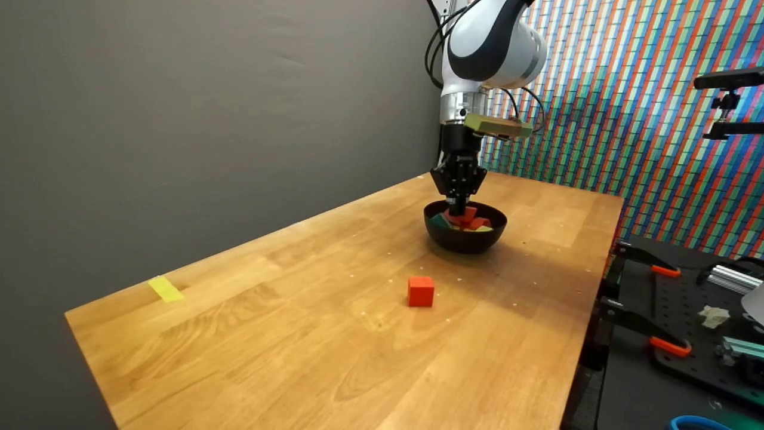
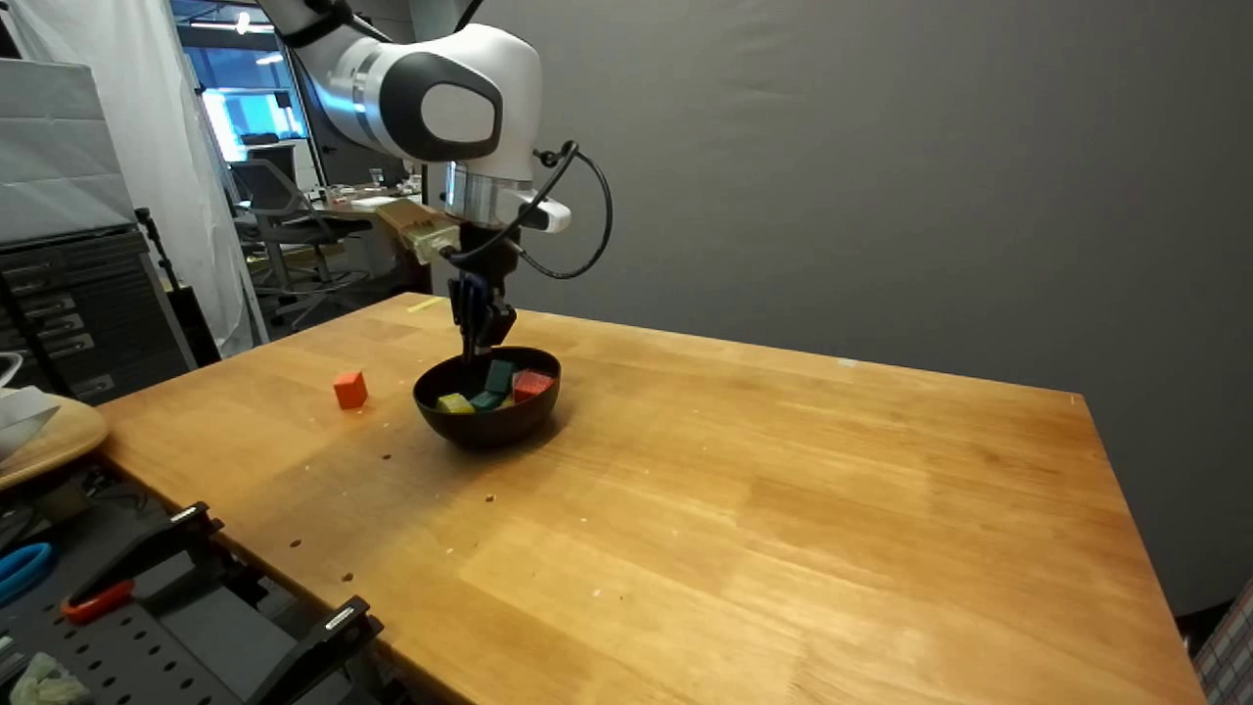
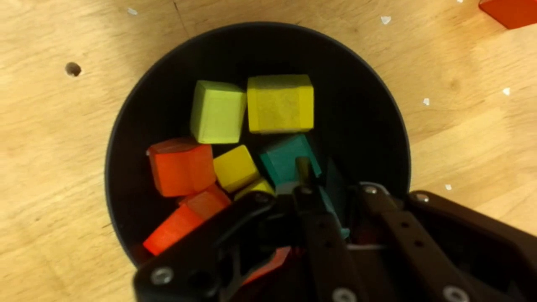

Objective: Remove the blocks from the bowl

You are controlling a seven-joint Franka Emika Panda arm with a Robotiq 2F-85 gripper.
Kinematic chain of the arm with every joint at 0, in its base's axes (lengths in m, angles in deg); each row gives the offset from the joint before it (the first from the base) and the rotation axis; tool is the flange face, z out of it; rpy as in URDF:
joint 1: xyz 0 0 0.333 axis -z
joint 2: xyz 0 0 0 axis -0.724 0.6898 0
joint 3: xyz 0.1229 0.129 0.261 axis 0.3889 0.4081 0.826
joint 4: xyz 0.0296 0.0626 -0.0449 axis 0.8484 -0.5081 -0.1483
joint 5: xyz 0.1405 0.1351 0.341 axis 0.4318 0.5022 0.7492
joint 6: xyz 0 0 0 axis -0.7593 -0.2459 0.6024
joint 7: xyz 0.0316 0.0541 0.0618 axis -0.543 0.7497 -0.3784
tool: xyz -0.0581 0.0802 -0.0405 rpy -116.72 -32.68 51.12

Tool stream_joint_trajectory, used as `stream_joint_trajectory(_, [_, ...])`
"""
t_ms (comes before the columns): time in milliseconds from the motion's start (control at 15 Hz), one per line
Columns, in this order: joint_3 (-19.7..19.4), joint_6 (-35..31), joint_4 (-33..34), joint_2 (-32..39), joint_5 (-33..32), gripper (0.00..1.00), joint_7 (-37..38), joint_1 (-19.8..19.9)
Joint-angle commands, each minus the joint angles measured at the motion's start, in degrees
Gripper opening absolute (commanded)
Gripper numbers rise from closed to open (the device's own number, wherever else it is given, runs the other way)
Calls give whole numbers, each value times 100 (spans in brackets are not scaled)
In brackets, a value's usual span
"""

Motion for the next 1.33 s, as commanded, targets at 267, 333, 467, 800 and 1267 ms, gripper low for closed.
stream_joint_trajectory(267, [-74, -477, -275, -99, -258, 71, 157, -107])
stream_joint_trajectory(333, [-79, -548, -234, -15, -336, 77, 185, -133])
stream_joint_trajectory(467, [-87, -641, -155, 119, -475, 93, 215, -174])
stream_joint_trajectory(800, [-80, -809, 12, 391, -589, 100, 205, -182])
stream_joint_trajectory(1267, [-309, -966, 136, 705, -1089, 100, 507, -406])
